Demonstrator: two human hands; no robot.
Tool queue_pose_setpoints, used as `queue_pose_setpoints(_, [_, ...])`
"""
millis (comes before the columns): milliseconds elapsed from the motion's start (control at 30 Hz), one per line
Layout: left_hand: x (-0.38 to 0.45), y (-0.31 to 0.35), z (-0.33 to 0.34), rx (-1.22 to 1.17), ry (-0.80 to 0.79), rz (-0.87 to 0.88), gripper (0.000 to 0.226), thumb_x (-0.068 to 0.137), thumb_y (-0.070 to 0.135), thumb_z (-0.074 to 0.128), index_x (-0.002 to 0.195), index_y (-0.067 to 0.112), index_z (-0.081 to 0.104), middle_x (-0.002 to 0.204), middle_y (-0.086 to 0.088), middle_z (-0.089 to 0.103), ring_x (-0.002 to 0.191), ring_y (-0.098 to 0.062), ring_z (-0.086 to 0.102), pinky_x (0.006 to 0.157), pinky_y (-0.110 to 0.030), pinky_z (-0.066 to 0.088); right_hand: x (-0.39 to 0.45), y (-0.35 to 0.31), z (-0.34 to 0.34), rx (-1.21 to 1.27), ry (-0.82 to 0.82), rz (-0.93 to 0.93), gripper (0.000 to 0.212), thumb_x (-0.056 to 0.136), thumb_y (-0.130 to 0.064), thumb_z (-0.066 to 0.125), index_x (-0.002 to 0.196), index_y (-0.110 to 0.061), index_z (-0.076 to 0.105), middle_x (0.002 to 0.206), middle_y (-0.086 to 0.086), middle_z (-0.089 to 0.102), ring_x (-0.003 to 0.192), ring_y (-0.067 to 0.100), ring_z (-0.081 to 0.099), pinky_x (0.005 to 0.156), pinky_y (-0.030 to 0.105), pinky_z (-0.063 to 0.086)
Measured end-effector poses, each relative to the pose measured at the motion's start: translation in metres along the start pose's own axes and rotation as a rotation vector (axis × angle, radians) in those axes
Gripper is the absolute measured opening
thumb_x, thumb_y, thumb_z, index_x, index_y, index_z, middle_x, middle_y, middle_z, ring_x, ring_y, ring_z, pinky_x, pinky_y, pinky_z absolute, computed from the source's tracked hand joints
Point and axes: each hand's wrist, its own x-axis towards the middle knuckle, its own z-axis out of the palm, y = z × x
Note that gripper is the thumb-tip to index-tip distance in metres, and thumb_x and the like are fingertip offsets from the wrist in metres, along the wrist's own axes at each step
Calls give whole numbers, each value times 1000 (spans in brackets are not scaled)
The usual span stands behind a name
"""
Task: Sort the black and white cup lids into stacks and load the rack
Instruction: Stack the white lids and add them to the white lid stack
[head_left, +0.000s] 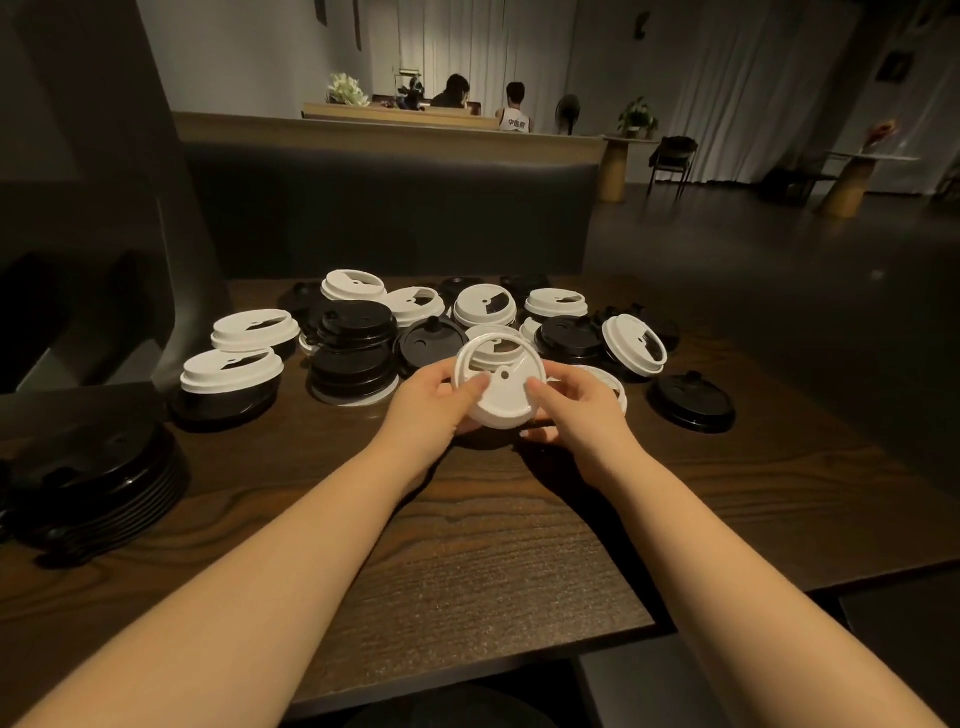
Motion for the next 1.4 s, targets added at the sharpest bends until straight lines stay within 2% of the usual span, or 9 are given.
queue_pose_setpoints(267, [-1, 3, -7, -48, -25, -26, 54, 92, 12, 60, 141, 27, 44, 119, -4, 67, 107, -18, 66, 87, -39, 57, 3, 3, -2, -175, 42, -129, 44, 90, -24, 63, 134, -27, 54, 107, 6, 67, 100, 20, 63, 78, 28, 52])
queue_pose_setpoints(400, [1, 1, -8, -18, -56, -4, 53, 88, 5, 64, 131, 31, 52, 117, -2, 67, 109, -20, 65, 86, -42, 57, 1, 5, -5, -327, 146, -266, 38, 89, -33, 63, 126, -24, 61, 105, -3, 66, 104, 16, 60, 87, 30, 51])
queue_pose_setpoints(567, [2, 3, -14, -23, -16, -23, 55, 89, 6, 63, 137, 28, 49, 118, -1, 66, 105, -16, 65, 86, -39, 57, 19, 7, -22, -687, 384, -142, 61, 90, -52, 54, 141, -20, 45, 143, 7, 45, 138, 25, 29, 113, 45, 28])
queue_pose_setpoints(700, [2, 3, -20, -72, 42, -13, 53, 89, 7, 63, 138, 25, 49, 116, 1, 67, 101, -13, 66, 78, -27, 57, 21, 10, -26, -1020, 290, -19, 63, 94, -50, 47, 147, -19, 34, 151, 6, 37, 143, 25, 23, 114, 40, 21])
queue_pose_setpoints(833, [5, 5, -27, -105, 140, -2, 55, 90, 7, 62, 141, 23, 47, 126, -1, 63, 109, -13, 63, 85, -29, 55, 4, 6, -21, -773, 24, -190, 60, 87, -34, 66, 141, -23, 44, 141, -2, 49, 130, 15, 43, 106, 28, 35])
queue_pose_setpoints(933, [6, 6, -32, -80, 177, 17, 54, 91, 9, 61, 141, 24, 47, 127, 2, 62, 111, -13, 61, 84, -27, 55, -5, 5, -18, -774, -165, -363, 58, 84, -21, 69, 138, -26, 47, 146, -4, 41, 140, 9, 28, 108, 20, 26])
queue_pose_setpoints(1133, [8, 5, -35, -47, 193, 10, 53, 91, 11, 62, 140, 25, 49, 126, 2, 62, 113, -14, 60, 86, -29, 54, 1, 1, -16, -972, -50, -115, 116, 66, -63, 74, 153, -23, 9, 156, 5, 20, 143, 27, 13, 116, 46, 18])
queue_pose_setpoints(1300, [7, 6, -34, -3, 145, -20, 53, 90, 11, 63, 140, 24, 48, 127, 0, 62, 113, -13, 59, 91, -29, 51, -2, 4, -20, -758, -268, -121, 98, 79, -37, 73, 151, -38, 7, 161, -4, 3, 147, 20, -4, 117, 47, 13])
queue_pose_setpoints(1400, [6, 7, -32, 42, 140, -22, 52, 91, 13, 63, 139, 25, 48, 126, 2, 60, 113, -13, 57, 80, -21, 50, -3, 1, -18, -792, -169, -163, 96, 83, -37, 70, 153, -31, 4, 161, -3, -1, 147, 21, -8, 117, 46, 9])
